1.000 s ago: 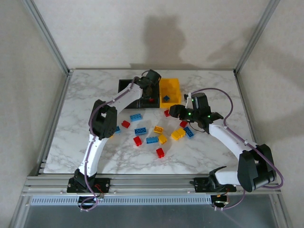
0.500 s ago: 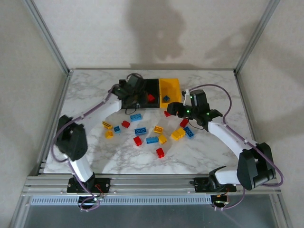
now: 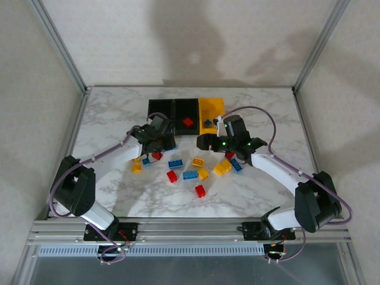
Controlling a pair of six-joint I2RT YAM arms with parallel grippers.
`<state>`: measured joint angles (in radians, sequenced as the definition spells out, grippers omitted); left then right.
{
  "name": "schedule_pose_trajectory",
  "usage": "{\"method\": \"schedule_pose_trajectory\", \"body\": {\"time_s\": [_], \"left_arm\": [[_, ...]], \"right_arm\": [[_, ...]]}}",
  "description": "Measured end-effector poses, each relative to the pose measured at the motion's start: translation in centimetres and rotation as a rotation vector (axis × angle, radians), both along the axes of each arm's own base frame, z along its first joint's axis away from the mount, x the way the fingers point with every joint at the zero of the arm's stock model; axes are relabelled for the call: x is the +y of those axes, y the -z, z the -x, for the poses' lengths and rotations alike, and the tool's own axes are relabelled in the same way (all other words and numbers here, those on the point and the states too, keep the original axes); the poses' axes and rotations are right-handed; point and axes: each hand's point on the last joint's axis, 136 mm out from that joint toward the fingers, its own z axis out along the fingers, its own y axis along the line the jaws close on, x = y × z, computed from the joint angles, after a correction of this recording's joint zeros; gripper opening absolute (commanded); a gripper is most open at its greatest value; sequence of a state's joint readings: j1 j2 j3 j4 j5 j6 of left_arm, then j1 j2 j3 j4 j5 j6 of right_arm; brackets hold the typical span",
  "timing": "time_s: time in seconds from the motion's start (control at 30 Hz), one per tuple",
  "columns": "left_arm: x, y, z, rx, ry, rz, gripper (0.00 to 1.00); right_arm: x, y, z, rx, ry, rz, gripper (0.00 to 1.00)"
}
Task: Sort the legos into containers by color
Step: Pick up the lego from the center of the table.
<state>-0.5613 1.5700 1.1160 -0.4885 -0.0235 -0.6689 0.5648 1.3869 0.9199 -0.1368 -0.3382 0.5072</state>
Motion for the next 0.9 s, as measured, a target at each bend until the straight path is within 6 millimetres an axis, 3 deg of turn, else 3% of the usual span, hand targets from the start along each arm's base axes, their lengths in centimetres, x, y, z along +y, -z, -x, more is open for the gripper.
{"method": "schedule_pose_trajectory", "body": {"time_s": [0.27,0.5,0.9], "left_arm": [[-0.5,0.2,0.1,-0.004,-0.006,0.016,0.56],[-0.1,2.1,1.4,0.037,-0.016,-0.009,0.60],[1.9,5.4,1.6,0.089,-0.061,-0.087,0.66]], "right_arm": [[0.0,0.0,-0.1,-0.010,0.006,0.008,0.69],[-0.1,0.1,-0.2,-0.015,0.011,0.014,0.69],[-0.3,0.4,-0.2,-0.012,0.017,0.022,0.68]]}}
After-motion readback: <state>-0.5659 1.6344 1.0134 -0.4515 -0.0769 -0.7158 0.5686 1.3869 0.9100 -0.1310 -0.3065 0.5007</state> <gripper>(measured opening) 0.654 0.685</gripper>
